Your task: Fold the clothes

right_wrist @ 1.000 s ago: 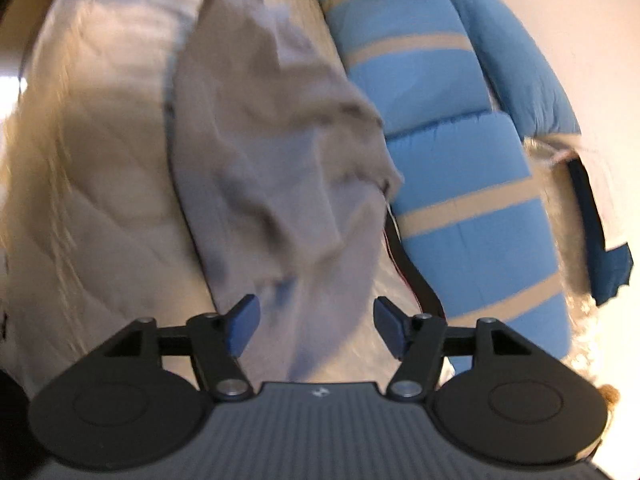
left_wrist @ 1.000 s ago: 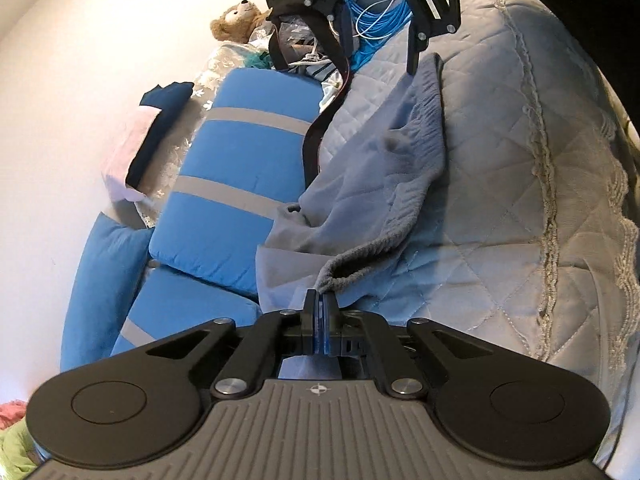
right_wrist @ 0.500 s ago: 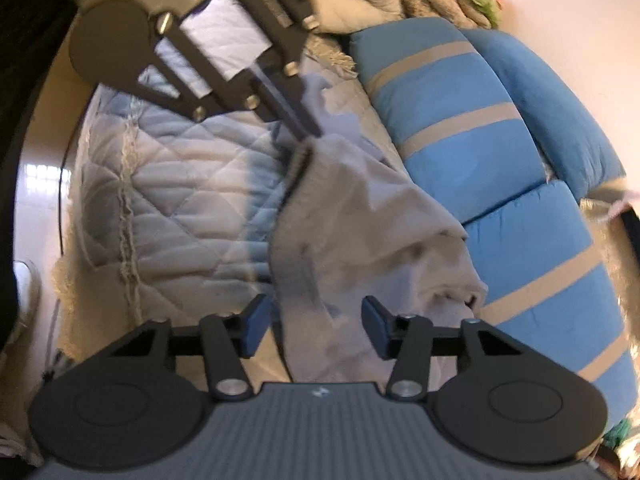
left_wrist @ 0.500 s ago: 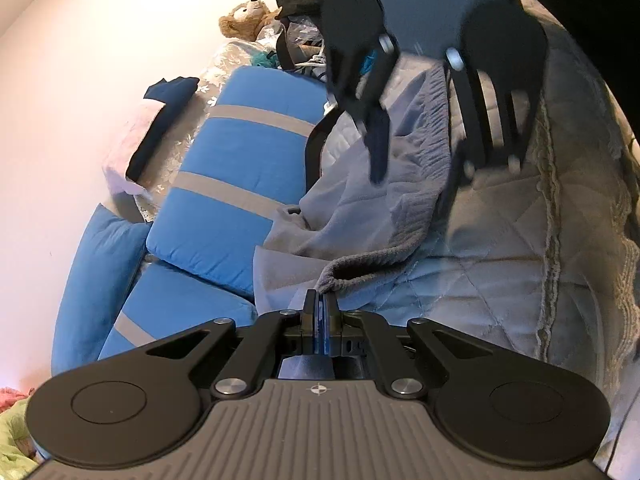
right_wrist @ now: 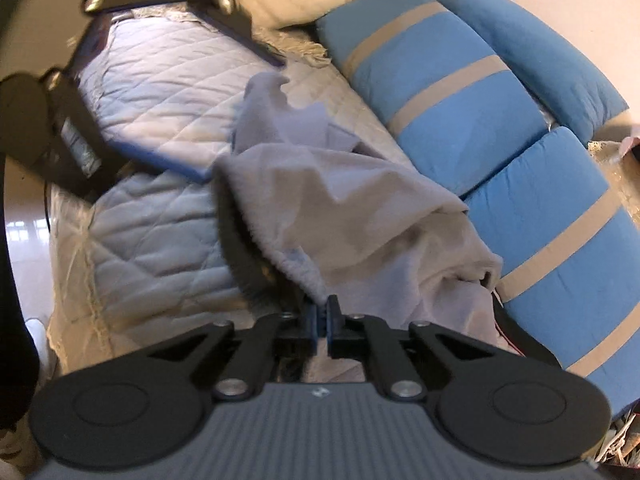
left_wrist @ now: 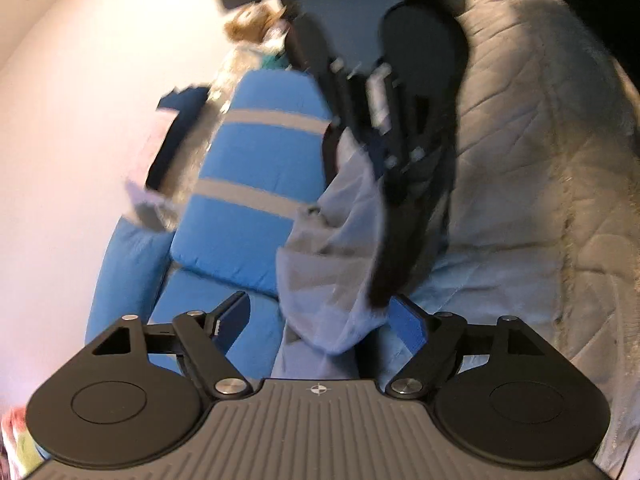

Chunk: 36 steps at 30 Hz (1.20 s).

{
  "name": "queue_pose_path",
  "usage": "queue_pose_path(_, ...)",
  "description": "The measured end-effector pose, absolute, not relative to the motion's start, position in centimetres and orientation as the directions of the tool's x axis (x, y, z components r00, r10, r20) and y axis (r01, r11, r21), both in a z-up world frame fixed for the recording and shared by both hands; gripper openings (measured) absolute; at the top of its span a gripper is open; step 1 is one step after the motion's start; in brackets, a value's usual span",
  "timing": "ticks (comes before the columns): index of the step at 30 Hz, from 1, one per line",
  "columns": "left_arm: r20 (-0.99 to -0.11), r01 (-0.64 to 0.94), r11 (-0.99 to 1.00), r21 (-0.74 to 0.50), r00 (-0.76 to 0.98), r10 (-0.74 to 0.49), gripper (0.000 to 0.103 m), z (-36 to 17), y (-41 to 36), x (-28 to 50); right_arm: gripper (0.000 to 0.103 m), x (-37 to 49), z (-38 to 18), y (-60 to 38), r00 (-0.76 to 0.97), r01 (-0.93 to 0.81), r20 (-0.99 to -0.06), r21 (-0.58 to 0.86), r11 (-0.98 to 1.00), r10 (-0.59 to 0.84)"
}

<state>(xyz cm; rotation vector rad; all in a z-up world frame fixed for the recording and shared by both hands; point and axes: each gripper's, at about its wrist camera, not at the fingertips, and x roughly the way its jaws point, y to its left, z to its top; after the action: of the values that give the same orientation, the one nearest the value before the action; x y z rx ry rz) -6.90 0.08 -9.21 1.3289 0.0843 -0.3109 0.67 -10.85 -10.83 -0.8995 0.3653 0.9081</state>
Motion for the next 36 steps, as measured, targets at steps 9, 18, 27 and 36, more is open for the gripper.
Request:
queue_pose_path(9, -0.257, 0.245, -0.096, 0.965, 0.956, -0.143, 0.076, -13.2, -1.9, -5.8, 0.005, 0.9, -10.0, -11.0, 0.581, -0.812, -0.615, -0.483, 0.328, 0.533)
queue_pose_path(18, -0.166, 0.120, -0.310, 0.943, 0.978, -0.126, 0.039, -16.6, -2.1, -4.4, 0.005, 2.5, -10.1, -10.8, 0.517, -0.856, -0.666, -0.391, 0.338, 0.539)
queue_pose_path(27, -0.147, 0.126, -0.214, 0.969, 0.985, -0.087, 0.010, -15.6, -2.4, -3.7, 0.019, 2.1, -11.6, -10.3, 0.536, -0.841, -0.646, -0.467, 0.273, 0.544)
queue_pose_path(36, -0.169, 0.171, 0.024, 0.985, 0.984, -0.059, 0.009, -10.7, -2.8, -2.9, 0.077, -1.9, -11.8, -13.8, 0.663, -0.725, -0.569, -0.649, 0.230, 0.486)
